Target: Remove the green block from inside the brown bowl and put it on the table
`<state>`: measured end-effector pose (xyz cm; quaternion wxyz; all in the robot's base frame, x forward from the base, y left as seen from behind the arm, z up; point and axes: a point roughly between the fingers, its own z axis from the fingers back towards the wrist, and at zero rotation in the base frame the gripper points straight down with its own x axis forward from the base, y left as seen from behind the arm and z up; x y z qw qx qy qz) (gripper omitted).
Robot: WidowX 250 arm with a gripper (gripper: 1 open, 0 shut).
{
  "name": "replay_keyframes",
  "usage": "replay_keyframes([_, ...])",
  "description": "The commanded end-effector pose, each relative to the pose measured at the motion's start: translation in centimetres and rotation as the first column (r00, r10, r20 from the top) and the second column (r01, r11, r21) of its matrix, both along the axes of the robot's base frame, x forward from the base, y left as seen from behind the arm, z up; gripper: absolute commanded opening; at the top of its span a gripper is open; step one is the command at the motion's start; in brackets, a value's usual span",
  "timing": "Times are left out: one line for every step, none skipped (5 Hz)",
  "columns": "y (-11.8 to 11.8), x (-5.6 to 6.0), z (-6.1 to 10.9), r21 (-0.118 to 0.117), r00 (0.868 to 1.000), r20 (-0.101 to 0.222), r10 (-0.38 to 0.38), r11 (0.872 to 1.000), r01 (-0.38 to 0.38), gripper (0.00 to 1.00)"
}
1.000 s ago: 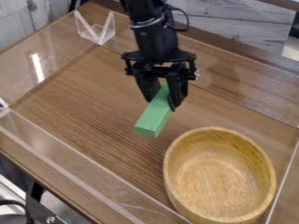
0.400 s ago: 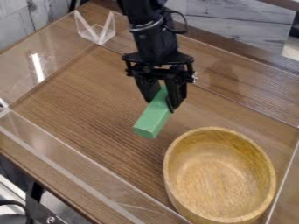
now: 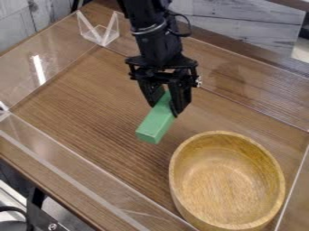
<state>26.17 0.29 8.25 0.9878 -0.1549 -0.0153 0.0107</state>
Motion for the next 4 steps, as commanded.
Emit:
replay_keyframes([0.4, 0.5, 0.7, 0.002, 0.999, 0.038, -0.002, 1.0, 0.002, 0.0])
replay_keyframes([0.57, 0.55, 0.55, 0.0, 0.999, 0.043, -0.006, 1.0, 0.006, 0.0])
replay_keyframes([0.73, 0.6, 0.41, 0.0, 0.999, 0.047, -0.011, 1.0, 0.011, 0.0])
replay_keyframes([0.9, 0.67, 0.29, -0.002, 0.999, 0.051, -0.014, 1.0, 0.014, 0.0])
